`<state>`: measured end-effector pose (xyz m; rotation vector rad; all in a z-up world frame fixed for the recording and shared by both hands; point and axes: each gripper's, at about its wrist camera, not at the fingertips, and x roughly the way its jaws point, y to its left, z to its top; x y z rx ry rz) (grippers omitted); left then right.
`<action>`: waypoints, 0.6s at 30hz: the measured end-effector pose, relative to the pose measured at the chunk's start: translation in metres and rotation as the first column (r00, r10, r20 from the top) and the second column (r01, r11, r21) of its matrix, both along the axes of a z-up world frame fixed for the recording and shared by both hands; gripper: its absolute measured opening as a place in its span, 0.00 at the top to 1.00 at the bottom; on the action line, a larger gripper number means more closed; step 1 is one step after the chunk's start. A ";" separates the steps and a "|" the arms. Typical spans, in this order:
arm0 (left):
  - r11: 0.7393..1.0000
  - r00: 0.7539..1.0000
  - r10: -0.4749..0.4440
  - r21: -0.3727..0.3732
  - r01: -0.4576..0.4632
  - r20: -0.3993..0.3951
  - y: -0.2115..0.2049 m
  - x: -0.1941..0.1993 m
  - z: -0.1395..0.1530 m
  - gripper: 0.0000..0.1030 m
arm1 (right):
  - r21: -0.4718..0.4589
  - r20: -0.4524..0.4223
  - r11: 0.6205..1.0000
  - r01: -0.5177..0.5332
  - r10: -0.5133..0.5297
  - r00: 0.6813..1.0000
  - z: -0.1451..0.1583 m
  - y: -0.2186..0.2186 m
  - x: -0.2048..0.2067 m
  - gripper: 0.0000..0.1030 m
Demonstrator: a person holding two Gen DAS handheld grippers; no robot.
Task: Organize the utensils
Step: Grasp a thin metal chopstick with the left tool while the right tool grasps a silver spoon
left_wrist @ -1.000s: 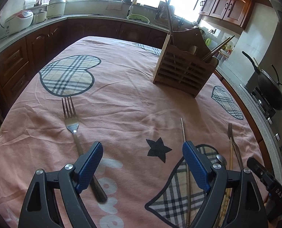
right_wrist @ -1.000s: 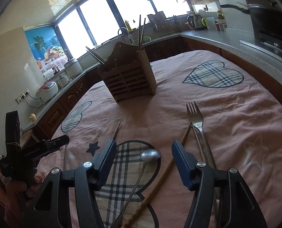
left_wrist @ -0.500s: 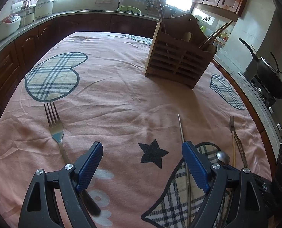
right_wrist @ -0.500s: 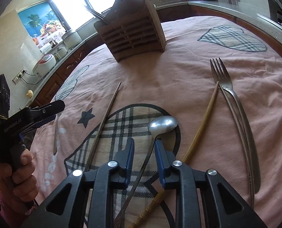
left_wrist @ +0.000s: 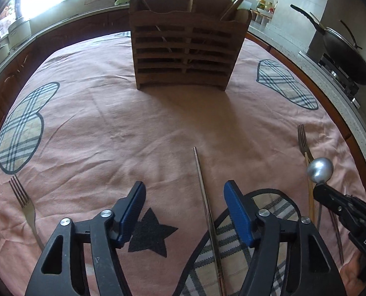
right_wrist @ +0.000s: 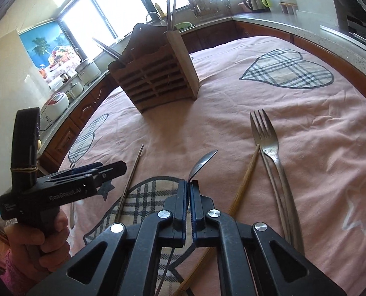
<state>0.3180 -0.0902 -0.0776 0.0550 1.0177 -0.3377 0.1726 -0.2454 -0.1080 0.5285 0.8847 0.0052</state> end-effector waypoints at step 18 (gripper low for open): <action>0.998 0.998 -0.058 -0.010 0.058 0.003 -0.009 0.014 0.005 0.97 | 0.034 0.082 0.997 0.069 -0.071 0.994 0.016 -0.030 0.001 0.98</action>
